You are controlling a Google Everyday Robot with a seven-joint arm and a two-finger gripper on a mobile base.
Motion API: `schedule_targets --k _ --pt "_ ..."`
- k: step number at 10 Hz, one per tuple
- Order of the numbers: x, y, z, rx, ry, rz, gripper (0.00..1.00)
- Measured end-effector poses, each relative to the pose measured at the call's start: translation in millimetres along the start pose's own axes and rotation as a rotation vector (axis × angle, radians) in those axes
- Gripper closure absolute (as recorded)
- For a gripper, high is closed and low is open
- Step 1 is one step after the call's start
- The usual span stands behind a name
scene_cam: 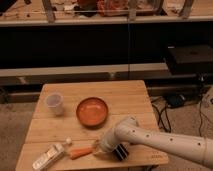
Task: Place the pepper in the ceramic bowl
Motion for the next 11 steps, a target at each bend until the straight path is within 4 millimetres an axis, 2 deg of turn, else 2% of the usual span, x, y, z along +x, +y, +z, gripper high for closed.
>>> schedule_targets --k 2,5,8,11 --pt "-11 -16 -17 0.019 0.001 -0.004 1.0" --pt "-12 -23 -21 0.033 0.007 -0.01 1.0" --pt "-22 -42 -37 0.051 0.02 -0.017 1.0" --pt "-22 -46 -41 0.066 0.028 -0.026 1.0"
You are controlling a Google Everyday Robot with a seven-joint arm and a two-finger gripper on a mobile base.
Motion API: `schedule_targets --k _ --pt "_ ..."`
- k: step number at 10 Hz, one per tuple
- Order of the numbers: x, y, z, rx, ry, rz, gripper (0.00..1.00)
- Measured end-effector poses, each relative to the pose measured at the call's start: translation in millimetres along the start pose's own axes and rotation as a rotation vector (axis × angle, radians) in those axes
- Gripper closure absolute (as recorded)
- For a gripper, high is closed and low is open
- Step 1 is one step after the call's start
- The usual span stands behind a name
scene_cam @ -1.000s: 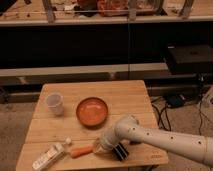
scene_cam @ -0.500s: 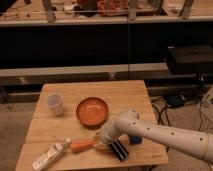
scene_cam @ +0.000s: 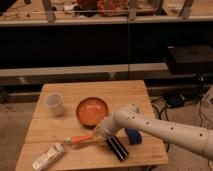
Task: Place the pepper in the ceramic bowl
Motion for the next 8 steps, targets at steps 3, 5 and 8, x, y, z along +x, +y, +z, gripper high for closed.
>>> schedule_targets --k 3,5,8 --pt "-5 -24 -13 0.029 0.023 -0.008 1.0" --pt "-6 -30 -18 0.044 0.034 -0.011 1.0" --pt "-9 -44 -30 0.069 0.048 -0.008 1.0"
